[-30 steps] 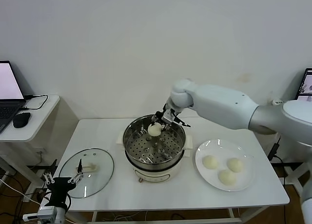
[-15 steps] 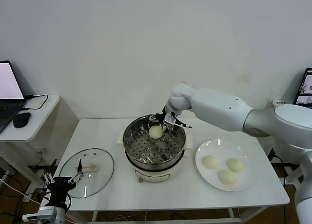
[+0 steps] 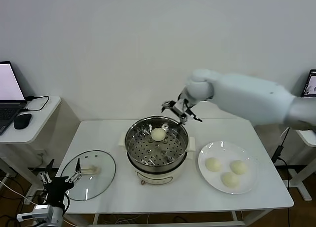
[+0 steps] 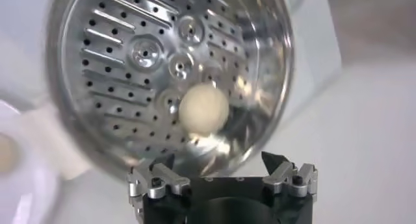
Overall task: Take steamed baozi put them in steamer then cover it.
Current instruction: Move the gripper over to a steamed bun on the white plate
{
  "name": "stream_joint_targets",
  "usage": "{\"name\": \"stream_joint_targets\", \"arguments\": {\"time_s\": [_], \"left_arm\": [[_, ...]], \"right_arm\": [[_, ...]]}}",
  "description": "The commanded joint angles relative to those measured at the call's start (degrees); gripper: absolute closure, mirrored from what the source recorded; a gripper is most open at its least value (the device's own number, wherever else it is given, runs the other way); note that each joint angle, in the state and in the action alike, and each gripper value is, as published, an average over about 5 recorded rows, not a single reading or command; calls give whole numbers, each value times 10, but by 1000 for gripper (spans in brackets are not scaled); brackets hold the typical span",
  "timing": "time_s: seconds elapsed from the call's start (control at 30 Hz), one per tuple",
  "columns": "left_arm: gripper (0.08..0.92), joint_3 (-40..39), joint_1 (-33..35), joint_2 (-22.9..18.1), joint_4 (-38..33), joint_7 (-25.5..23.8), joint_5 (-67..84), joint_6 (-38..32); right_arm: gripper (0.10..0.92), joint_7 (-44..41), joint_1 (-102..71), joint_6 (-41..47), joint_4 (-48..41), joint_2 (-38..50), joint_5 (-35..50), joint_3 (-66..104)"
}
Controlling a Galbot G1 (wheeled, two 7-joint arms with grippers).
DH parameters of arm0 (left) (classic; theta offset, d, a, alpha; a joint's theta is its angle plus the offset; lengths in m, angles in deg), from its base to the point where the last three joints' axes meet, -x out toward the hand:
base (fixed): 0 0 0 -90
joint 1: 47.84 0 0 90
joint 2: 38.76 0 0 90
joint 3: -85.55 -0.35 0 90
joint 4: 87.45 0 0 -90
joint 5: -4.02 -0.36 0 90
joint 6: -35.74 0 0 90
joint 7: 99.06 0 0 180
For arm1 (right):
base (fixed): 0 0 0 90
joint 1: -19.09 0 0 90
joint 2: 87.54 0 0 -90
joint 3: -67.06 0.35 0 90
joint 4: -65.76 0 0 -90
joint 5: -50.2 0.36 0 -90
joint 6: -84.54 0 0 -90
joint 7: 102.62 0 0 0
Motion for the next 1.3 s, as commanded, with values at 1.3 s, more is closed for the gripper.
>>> {"name": "stream_joint_targets", "arguments": {"time_s": [1.3], "left_arm": [[177,-15,-9,2,3,4,-9,46]], "right_arm": [[203,-27,-421,97,-40,158,-129,267]]}}
